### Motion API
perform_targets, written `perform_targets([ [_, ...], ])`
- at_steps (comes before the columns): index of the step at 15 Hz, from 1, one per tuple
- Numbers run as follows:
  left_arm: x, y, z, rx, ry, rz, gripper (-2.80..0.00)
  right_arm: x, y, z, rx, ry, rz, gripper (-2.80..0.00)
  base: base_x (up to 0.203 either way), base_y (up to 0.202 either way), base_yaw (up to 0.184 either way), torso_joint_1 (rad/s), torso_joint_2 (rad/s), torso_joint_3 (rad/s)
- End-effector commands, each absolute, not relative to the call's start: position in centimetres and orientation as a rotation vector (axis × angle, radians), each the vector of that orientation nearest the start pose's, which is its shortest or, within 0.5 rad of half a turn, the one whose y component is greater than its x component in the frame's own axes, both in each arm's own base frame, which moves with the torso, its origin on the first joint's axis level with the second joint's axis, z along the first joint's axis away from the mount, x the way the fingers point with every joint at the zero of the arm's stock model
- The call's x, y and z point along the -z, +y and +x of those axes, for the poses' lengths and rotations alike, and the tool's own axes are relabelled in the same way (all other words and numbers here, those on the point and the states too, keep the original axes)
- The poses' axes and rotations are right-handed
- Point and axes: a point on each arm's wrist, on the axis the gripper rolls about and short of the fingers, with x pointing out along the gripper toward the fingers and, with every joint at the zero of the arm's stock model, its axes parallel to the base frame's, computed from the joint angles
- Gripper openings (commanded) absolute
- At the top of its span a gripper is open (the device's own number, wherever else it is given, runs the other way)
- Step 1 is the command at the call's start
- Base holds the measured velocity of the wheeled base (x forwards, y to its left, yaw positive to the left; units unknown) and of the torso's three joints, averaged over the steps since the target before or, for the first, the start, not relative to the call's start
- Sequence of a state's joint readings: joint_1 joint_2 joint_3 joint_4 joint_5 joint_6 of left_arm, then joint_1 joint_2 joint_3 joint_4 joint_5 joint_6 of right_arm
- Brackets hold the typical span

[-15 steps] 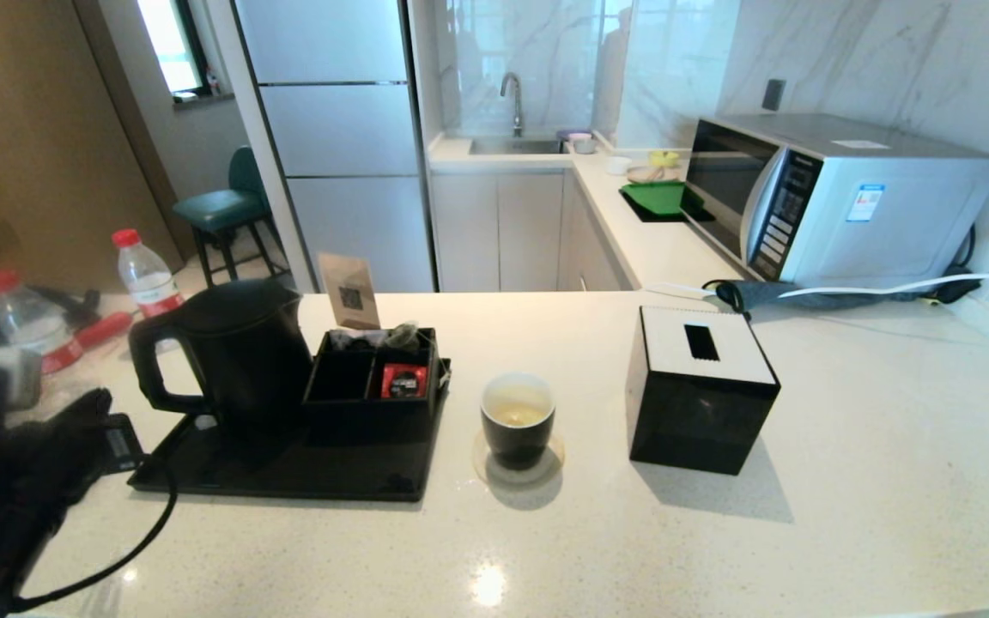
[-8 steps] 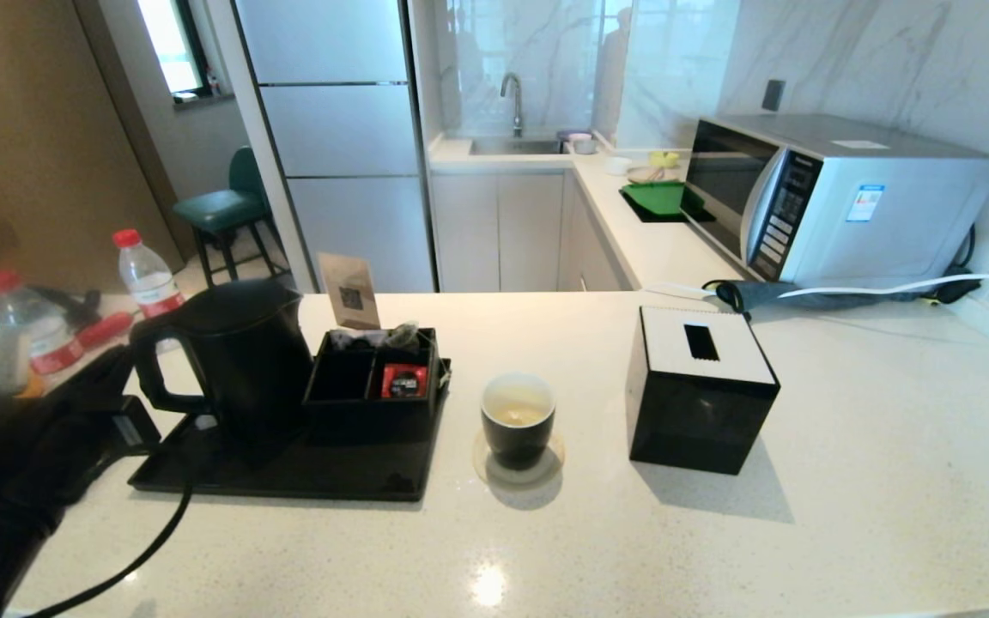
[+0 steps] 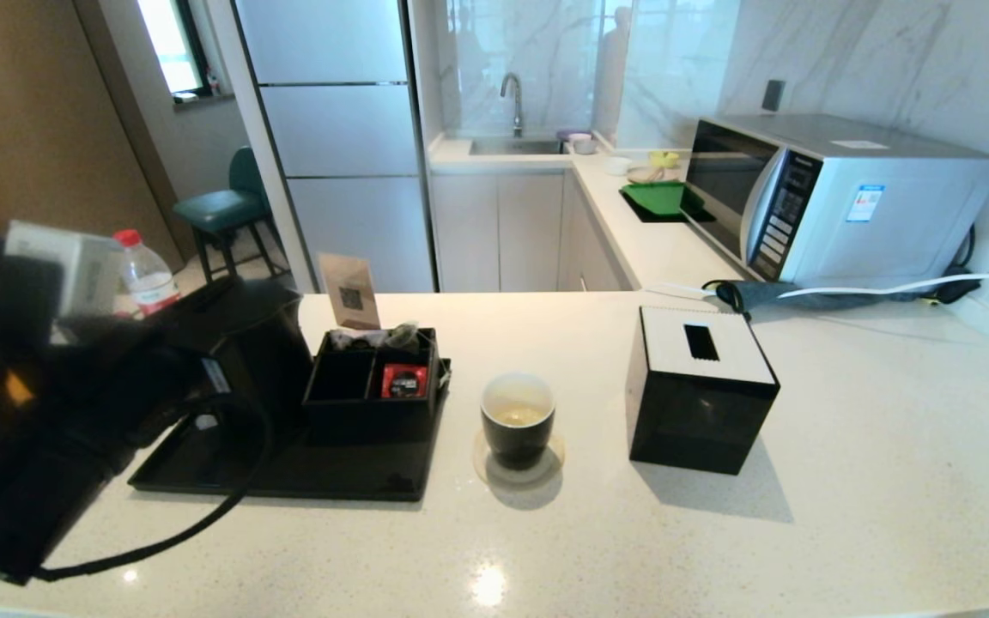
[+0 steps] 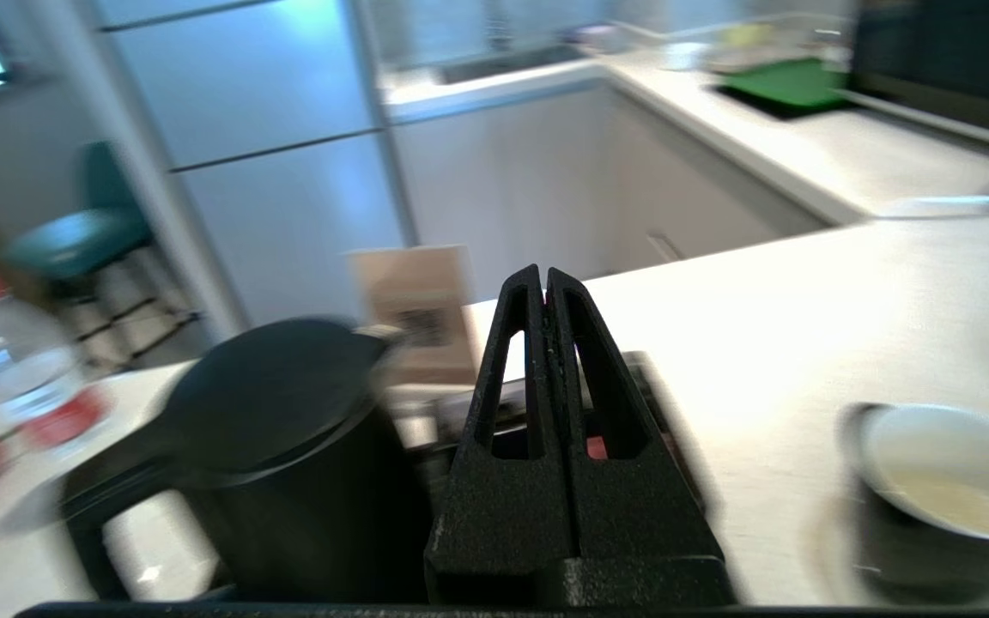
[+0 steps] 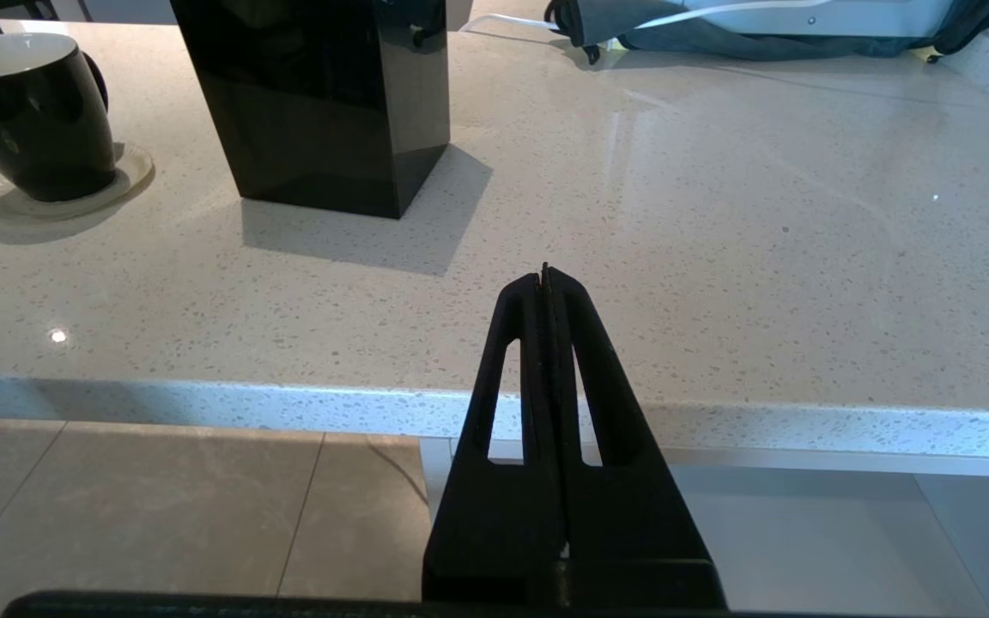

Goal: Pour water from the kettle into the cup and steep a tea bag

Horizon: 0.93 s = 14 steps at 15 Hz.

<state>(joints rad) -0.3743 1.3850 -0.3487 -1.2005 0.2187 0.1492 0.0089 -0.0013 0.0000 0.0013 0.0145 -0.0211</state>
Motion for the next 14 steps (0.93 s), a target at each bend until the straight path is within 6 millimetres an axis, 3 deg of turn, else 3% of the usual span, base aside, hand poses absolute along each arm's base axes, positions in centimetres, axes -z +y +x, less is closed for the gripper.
perform_targets([
  [1, -21.8, -9.6, 19.0, 0.257, -0.153, 0.095, -2.8, -7.5, 0.0, -2.3, -0.025, 0.001, -0.021, -2.8, 0.0, 0.0, 0.0, 0.0, 0.0, 0.0],
  [4, -23.3, -13.8, 20.4, 0.296, -0.099, 0.066, -2.8, -7.5, 0.0, -2.3, -0.025, 0.001, -0.021, -2.8, 0.0, 0.0, 0.0, 0.0, 0.0, 0.0],
  [8, -24.0, -19.7, 23.9, 0.199, -0.022, -0.018, -2.8, -7.5, 0.0, -2.3, -0.025, 0.001, -0.023, -2.8, 0.0, 0.0, 0.0, 0.0, 0.0, 0.0],
  [14, -24.3, -25.0, 27.7, 0.025, 0.121, -0.198, -2.8, -7.5, 0.0, -2.3, -0.025, 0.001, -0.023, -2.8, 0.0, 0.0, 0.0, 0.0, 0.0, 0.0],
])
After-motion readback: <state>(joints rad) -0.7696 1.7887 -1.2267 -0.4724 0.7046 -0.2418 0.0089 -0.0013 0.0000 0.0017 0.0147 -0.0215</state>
